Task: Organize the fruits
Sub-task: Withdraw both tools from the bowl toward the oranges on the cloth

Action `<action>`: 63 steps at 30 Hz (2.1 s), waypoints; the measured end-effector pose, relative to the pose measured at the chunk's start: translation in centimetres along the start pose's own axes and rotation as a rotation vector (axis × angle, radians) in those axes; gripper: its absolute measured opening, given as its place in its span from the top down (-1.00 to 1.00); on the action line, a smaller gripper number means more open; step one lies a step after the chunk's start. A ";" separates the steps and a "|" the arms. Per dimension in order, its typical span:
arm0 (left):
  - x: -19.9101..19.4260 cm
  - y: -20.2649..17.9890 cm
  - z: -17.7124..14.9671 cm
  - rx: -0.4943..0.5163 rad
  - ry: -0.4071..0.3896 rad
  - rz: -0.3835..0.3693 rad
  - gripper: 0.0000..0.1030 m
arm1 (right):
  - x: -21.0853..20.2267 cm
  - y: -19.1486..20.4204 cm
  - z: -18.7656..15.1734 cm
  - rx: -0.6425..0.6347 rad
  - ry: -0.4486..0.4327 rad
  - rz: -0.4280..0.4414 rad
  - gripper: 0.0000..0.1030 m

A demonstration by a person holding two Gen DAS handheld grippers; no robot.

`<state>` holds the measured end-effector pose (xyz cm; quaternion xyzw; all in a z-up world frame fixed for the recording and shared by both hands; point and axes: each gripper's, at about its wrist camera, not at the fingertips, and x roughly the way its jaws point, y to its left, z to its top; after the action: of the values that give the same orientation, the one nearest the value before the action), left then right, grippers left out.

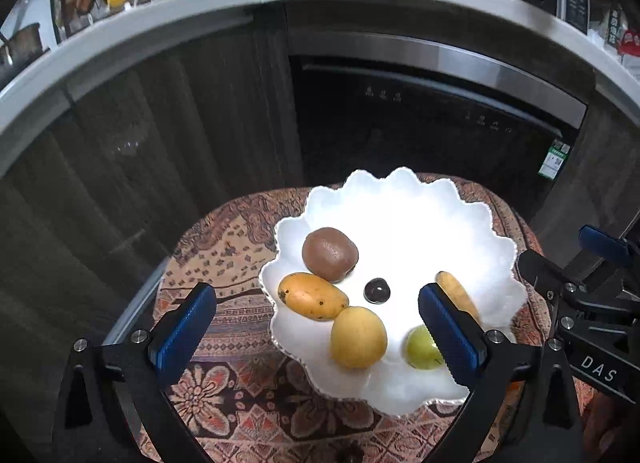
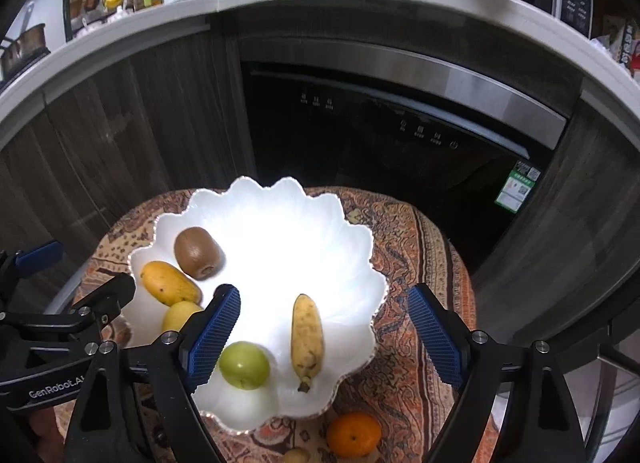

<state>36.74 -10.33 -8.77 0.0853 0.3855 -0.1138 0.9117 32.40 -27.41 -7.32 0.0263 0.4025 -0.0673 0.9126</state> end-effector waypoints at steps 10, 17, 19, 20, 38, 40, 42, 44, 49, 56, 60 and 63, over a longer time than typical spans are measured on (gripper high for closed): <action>-5.5 -0.3 -1.3 -0.003 -0.054 -0.002 -0.99 | -5.2 -0.3 -0.8 0.010 -0.061 0.003 -0.68; -7.8 -1.2 -2.7 0.007 -0.064 -0.015 -0.99 | -7.7 -1.1 -2.4 0.019 -0.074 0.002 -0.68; -8.1 -1.5 -3.1 0.009 -0.065 -0.018 -0.99 | -8.2 -1.3 -2.9 0.021 -0.074 0.001 -0.68; -8.3 -1.6 -3.3 0.011 -0.064 -0.020 -0.99 | -8.4 -1.5 -3.1 0.021 -0.073 0.002 -0.68; -8.8 -3.4 -8.3 0.039 -0.026 -0.034 -0.99 | -9.2 -2.5 -8.1 0.007 -0.029 -0.012 -0.68; -8.6 -3.5 -8.9 0.035 -0.018 -0.035 -0.99 | -9.0 -2.5 -8.6 0.008 -0.020 -0.010 -0.68; -8.3 -3.5 -9.5 0.030 -0.004 -0.040 -0.99 | -8.8 -2.4 -9.3 0.007 -0.011 -0.007 -0.68; -7.9 -3.6 -10.2 0.026 0.009 -0.042 -0.99 | -8.6 -2.4 -10.0 0.006 -0.004 -0.004 -0.68; -7.0 -3.9 -11.8 0.024 0.039 -0.053 -0.95 | -7.8 -2.5 -11.5 0.008 0.021 -0.002 -0.68; -5.0 -4.6 -14.1 0.024 0.093 -0.061 -0.83 | -6.3 -2.7 -13.7 0.002 0.062 -0.002 -0.68; -4.0 -4.9 -15.2 0.022 0.121 -0.064 -0.71 | -5.5 -2.8 -14.7 0.005 0.082 -0.003 -0.68; -3.2 -5.1 -16.1 0.017 0.142 -0.064 -0.63 | -4.8 -2.9 -15.3 0.005 0.099 -0.004 -0.68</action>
<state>22.22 -10.84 -17.85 0.0886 0.4506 -0.1399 0.8772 17.60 -28.18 -14.05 0.0310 0.4469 -0.0690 0.8914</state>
